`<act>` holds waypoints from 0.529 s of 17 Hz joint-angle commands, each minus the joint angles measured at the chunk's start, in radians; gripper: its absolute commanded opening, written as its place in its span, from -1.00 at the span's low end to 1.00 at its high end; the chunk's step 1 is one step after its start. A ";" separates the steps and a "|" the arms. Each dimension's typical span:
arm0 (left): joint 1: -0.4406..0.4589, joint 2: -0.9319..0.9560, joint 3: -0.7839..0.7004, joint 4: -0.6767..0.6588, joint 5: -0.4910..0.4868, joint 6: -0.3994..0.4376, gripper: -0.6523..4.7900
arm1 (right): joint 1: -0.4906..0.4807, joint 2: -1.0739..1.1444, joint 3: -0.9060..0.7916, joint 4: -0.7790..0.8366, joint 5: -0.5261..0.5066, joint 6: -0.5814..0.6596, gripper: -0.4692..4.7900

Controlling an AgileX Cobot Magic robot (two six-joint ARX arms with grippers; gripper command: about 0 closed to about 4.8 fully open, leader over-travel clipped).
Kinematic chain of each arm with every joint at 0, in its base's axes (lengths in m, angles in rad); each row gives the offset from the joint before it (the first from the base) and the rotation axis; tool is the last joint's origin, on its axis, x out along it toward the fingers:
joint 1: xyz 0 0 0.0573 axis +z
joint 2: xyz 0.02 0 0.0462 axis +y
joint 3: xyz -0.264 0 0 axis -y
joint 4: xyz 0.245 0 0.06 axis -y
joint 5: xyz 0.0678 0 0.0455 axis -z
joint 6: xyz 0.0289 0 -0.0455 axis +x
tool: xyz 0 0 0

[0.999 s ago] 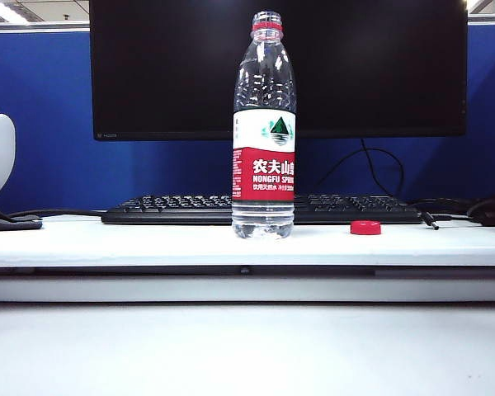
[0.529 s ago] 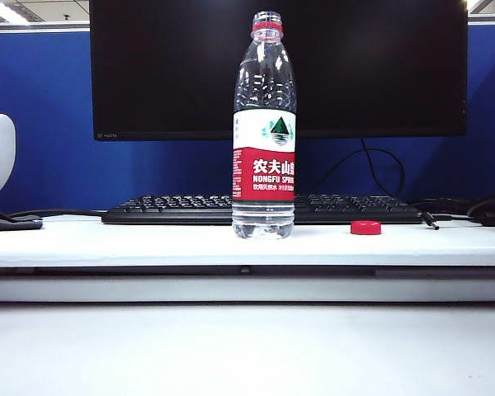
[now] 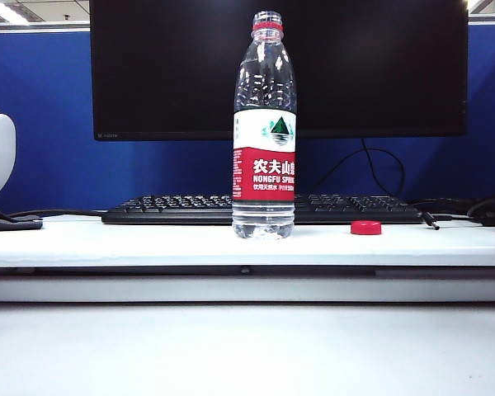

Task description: Unscrew the cap from the plastic bottle on the table.

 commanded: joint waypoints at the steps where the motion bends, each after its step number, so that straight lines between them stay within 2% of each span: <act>1: 0.001 -0.002 0.001 0.006 0.004 0.008 -0.78 | 0.001 -0.001 -0.008 0.011 0.000 -0.003 -0.84; 9: 0.001 -0.002 0.001 0.006 0.004 0.008 -0.78 | 0.001 -0.001 -0.008 -0.008 0.000 -0.003 -0.84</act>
